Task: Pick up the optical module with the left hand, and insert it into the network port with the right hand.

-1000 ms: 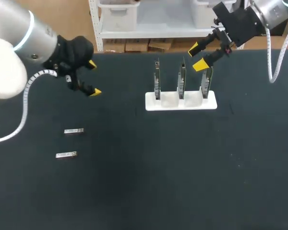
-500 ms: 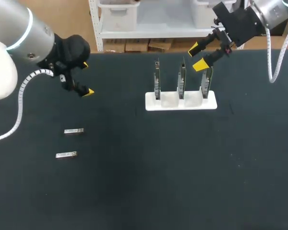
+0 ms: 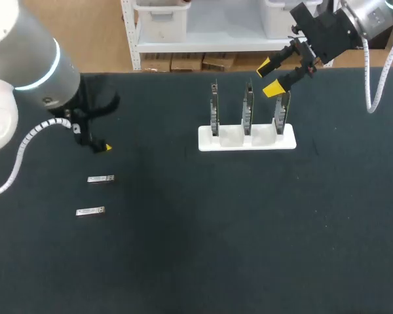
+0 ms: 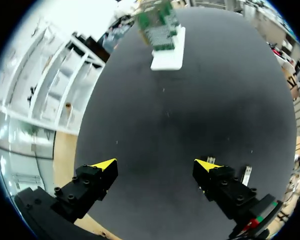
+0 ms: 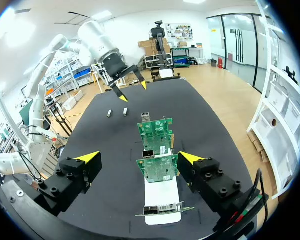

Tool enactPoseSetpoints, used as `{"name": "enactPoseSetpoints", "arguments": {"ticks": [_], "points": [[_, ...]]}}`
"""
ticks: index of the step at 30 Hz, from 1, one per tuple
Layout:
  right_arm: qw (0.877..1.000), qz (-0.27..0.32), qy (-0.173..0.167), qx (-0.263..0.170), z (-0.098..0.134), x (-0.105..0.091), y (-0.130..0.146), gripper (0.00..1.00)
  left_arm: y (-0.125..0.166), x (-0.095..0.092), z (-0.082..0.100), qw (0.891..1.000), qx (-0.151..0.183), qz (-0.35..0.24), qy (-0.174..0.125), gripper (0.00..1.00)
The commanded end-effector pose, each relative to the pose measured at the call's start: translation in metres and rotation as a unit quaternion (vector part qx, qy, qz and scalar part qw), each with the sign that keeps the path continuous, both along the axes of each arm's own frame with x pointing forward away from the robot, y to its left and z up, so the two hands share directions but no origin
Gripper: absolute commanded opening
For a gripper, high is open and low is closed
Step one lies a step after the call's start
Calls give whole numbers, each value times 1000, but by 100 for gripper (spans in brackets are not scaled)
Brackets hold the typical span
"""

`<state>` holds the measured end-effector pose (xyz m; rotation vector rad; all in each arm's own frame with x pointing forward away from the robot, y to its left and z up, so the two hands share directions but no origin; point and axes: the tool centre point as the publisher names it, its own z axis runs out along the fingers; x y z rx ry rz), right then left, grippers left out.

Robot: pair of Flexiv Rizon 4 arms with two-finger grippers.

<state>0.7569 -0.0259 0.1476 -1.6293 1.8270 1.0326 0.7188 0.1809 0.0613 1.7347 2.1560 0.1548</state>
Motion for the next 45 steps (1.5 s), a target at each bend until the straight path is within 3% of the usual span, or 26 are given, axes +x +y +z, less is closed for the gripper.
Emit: {"name": "enactPoseSetpoints", "arguments": {"ticks": [1,10,19,38,45], "points": [[1000,1,1,0,0,1,0,100,13,0,7,1000,18,19,17,100],[1000,1,1,0,0,1,0,100,35,-14,4,999,32,-1,34,100],[1000,1,1,0,0,1,0,100,48,-32,-11,997,42,-19,58,100],[1000,1,1,0,0,1,0,100,39,-70,-36,995,36,-47,82,100],[1000,1,1,0,0,1,0,100,34,-75,-38,995,43,-22,89,100]]}}
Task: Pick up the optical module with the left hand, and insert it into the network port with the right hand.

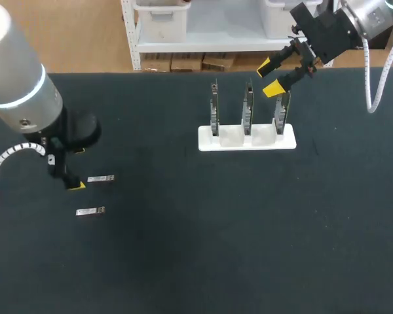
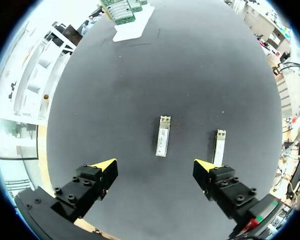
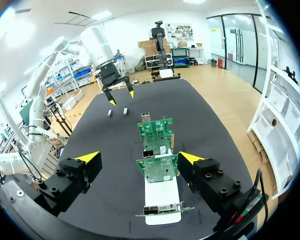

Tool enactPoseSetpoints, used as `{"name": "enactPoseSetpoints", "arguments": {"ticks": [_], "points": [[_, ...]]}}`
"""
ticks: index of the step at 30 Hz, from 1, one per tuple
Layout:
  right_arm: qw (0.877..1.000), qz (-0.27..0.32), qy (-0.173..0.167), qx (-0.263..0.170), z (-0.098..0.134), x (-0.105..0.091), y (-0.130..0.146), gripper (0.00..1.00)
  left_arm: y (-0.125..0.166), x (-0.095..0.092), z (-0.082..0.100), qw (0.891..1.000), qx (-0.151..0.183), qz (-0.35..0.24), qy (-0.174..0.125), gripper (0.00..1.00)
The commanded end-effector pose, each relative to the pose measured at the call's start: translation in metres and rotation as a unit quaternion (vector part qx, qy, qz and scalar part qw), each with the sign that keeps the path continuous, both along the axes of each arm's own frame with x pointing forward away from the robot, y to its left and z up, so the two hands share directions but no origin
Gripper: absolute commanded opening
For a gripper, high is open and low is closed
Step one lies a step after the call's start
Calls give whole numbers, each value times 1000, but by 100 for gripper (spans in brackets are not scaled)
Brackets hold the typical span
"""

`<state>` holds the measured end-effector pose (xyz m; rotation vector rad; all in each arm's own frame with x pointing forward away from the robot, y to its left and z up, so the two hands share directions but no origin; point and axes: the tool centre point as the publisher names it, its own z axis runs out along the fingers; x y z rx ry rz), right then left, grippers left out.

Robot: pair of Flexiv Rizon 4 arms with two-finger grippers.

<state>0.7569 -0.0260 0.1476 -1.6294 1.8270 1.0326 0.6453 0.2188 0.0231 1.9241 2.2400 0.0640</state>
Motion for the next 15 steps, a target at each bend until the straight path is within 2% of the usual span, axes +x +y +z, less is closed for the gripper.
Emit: {"name": "enactPoseSetpoints", "arguments": {"ticks": [1,6,11,15], "points": [[1000,1,1,0,0,1,0,100,-4,-1,0,1000,8,14,-1,100],[1000,1,1,0,0,1,0,100,-8,0,-6,999,24,32,4,100],[1000,1,1,0,0,1,0,100,-14,0,-8,999,23,27,-13,100],[1000,1,1,0,0,1,0,100,-16,0,-9,1000,16,17,-11,100]]}}
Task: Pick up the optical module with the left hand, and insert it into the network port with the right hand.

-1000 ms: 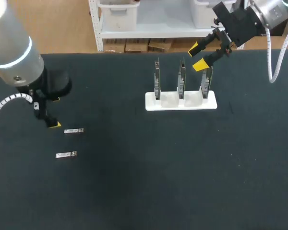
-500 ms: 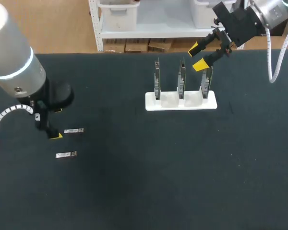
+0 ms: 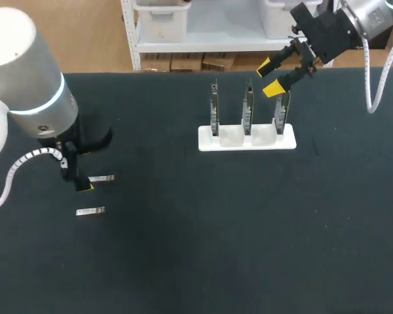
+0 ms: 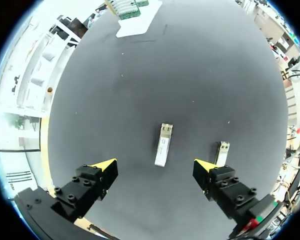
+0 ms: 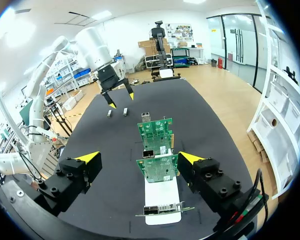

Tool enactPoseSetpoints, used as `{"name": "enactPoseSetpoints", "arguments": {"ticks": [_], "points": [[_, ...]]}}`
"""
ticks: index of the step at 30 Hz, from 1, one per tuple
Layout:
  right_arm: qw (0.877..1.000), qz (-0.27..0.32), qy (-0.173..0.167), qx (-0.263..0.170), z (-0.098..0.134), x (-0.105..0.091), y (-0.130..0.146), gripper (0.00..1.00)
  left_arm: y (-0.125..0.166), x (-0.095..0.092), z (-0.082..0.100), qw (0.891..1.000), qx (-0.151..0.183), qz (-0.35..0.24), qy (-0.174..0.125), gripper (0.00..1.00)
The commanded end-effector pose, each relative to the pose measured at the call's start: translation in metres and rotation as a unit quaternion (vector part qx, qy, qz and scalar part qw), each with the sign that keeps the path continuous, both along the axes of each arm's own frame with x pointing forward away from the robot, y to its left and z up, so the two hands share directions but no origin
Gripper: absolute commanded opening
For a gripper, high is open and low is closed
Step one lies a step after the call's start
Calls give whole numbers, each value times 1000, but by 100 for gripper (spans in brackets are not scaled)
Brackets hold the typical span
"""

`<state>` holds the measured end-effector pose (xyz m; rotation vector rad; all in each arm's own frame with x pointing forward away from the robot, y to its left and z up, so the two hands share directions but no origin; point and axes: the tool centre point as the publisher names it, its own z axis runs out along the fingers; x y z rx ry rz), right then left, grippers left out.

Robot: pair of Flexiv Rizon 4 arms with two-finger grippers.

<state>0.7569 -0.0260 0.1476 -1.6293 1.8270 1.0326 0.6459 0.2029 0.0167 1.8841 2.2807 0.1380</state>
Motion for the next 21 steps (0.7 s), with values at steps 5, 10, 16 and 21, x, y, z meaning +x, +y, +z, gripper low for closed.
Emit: {"name": "enactPoseSetpoints", "arguments": {"ticks": [5,10,16,21], "points": [[1000,1,1,0,0,1,0,100,3,1,-5,1000,5,-8,19,100],[1000,1,1,0,0,1,0,100,4,2,-8,999,15,-12,28,100],[1000,1,1,0,0,1,0,100,2,5,-10,999,23,-15,30,100],[1000,1,1,0,0,1,0,100,3,5,-11,999,25,-17,34,100]]}}
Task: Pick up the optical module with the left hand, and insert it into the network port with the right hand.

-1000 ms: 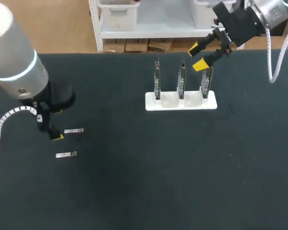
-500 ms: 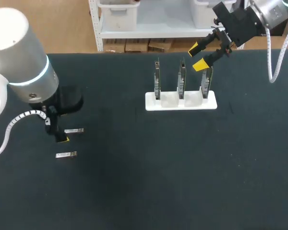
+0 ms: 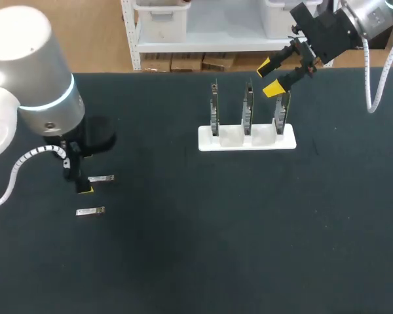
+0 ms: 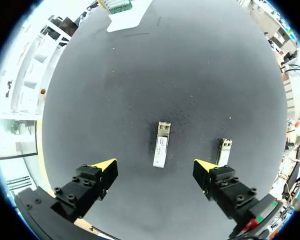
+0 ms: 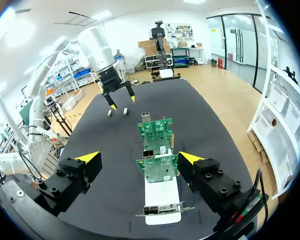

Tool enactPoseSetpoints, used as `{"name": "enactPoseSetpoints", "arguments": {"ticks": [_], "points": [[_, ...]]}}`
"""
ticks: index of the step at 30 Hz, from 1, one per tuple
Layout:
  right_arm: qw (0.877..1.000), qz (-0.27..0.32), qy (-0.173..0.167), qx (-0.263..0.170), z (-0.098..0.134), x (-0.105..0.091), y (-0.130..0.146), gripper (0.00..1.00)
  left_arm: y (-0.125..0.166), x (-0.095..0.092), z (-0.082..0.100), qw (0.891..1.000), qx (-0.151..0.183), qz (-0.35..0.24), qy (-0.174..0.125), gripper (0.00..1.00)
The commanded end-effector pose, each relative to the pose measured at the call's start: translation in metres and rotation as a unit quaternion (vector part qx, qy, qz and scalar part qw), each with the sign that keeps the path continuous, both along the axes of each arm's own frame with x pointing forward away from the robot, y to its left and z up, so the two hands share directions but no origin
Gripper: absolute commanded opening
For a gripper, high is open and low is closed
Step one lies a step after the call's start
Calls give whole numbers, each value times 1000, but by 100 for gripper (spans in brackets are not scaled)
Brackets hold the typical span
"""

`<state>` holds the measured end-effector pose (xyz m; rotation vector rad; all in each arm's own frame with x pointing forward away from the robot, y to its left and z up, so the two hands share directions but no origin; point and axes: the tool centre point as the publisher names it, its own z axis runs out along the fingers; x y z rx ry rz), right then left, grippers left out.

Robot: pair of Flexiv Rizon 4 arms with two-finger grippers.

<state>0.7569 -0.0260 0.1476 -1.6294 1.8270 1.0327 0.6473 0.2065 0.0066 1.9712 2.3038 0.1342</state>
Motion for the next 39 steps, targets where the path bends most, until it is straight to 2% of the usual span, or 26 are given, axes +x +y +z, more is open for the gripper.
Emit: {"name": "enactPoseSetpoints", "arguments": {"ticks": [1,17,39], "points": [[1000,1,1,0,0,1,0,100,-1,4,-1,1000,2,-1,5,100],[1000,1,1,0,0,1,0,100,-3,3,-10,1000,-8,8,19,100],[1000,1,1,0,0,1,0,100,-9,5,-14,999,4,3,31,100]]}}
